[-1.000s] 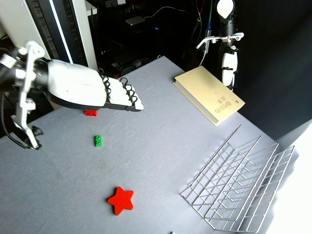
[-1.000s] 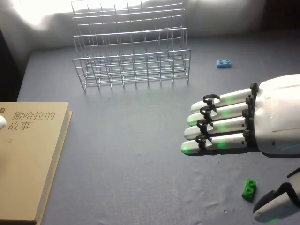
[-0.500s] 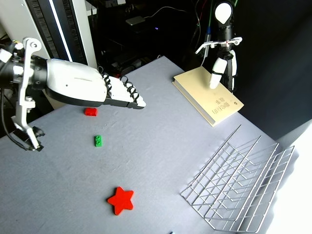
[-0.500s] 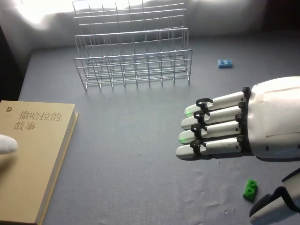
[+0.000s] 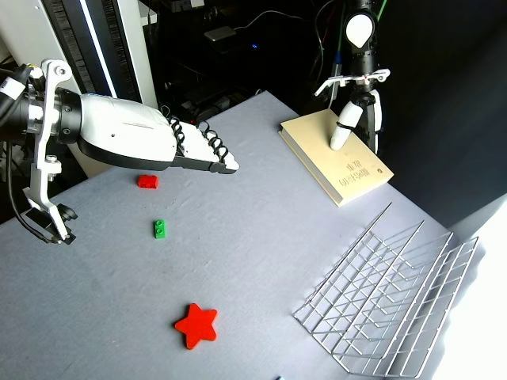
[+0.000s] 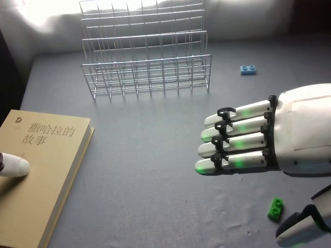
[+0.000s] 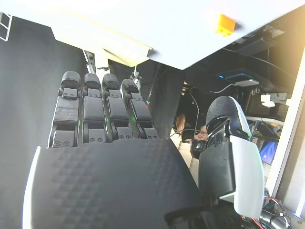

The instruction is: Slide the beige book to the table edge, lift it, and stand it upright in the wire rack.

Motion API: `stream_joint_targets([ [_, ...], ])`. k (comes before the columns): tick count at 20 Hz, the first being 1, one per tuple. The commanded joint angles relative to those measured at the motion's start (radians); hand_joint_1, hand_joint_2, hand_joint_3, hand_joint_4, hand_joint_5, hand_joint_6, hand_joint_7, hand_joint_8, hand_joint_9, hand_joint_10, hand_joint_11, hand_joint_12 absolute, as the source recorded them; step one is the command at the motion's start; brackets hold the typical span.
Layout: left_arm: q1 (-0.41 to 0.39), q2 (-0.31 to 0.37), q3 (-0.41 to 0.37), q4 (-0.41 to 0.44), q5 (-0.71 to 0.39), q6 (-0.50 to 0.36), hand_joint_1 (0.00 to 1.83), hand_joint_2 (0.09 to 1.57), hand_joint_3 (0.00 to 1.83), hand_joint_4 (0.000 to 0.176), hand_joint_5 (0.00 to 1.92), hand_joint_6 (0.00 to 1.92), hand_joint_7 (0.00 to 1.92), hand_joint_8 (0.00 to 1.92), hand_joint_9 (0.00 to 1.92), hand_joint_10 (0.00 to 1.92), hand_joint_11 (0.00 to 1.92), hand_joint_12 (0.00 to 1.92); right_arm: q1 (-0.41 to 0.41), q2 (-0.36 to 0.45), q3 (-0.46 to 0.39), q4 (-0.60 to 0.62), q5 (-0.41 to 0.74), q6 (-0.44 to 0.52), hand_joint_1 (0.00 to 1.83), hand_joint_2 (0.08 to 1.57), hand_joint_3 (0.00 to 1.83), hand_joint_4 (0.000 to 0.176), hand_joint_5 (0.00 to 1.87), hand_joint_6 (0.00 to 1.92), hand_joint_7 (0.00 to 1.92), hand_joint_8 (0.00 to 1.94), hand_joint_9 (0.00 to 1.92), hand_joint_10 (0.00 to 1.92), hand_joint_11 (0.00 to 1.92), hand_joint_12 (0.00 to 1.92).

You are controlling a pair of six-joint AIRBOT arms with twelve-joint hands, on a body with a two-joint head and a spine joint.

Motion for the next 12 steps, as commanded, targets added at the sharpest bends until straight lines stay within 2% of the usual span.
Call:
stream_joint_targets([
  [1, -0.005, 0.003, 0.009, -0.003, 0.056, -0.005, 1.04, 0.97, 0.00, 0.000, 0.03, 0.00, 0.06, 0.00, 0.08, 0.01, 0.08, 0.06, 0.012, 0.004, -0.005, 0.045, 0.002, -0.004, 0.00, 1.08, 0.00, 0.000, 0.00, 0.00, 0.00, 0.00, 0.00, 0.00, 0.00, 0.00],
  [2, -0.008, 0.006, 0.007, -0.003, 0.058, -0.005, 1.02, 1.00, 0.00, 0.000, 0.05, 0.00, 0.07, 0.00, 0.10, 0.00, 0.01, 0.26, 0.011, 0.005, -0.005, 0.045, 0.002, -0.005, 0.00, 1.08, 0.00, 0.000, 0.00, 0.00, 0.00, 0.00, 0.00, 0.00, 0.00, 0.00],
  [4, -0.012, 0.010, -0.001, -0.003, 0.062, -0.005, 0.99, 1.05, 0.01, 0.000, 0.09, 0.01, 0.09, 0.00, 0.12, 0.00, 0.00, 0.43, 0.011, 0.005, -0.005, 0.045, 0.002, -0.007, 0.00, 1.09, 0.00, 0.000, 0.00, 0.00, 0.00, 0.00, 0.00, 0.00, 0.00, 0.00],
  [5, -0.013, 0.012, -0.006, -0.003, 0.064, -0.005, 1.01, 1.06, 0.01, 0.000, 0.15, 0.01, 0.15, 0.00, 0.18, 0.01, 0.00, 0.59, 0.011, 0.005, -0.005, 0.045, 0.001, -0.007, 0.00, 1.09, 0.00, 0.000, 0.01, 0.01, 0.00, 0.00, 0.00, 0.00, 0.01, 0.00],
  [6, -0.010, 0.015, -0.012, -0.004, 0.064, -0.005, 1.01, 1.08, 0.01, 0.000, 0.17, 0.01, 0.19, 0.01, 0.22, 0.01, 0.00, 0.65, 0.011, 0.005, -0.005, 0.045, 0.001, -0.009, 0.00, 1.09, 0.00, 0.000, 0.01, 0.00, 0.00, 0.00, 0.00, 0.00, 0.00, 0.00],
  [8, -0.009, 0.016, -0.018, -0.013, 0.064, -0.005, 1.12, 1.06, 0.00, 0.000, 0.32, 0.01, 0.40, 0.01, 0.43, 0.03, 0.03, 0.88, 0.010, 0.005, -0.005, 0.045, -0.001, -0.012, 0.00, 1.09, 0.00, 0.000, 0.00, 0.00, 0.00, 0.00, 0.00, 0.00, 0.00, 0.00],
  [12, -0.024, 0.013, -0.012, -0.020, 0.066, -0.005, 1.12, 1.15, 0.01, 0.000, 0.54, 0.05, 0.66, 0.05, 0.66, 0.10, 0.11, 1.19, 0.010, 0.005, -0.005, 0.045, -0.001, -0.017, 0.00, 1.08, 0.00, 0.000, 0.00, 0.00, 0.00, 0.00, 0.00, 0.00, 0.00, 0.00],
])
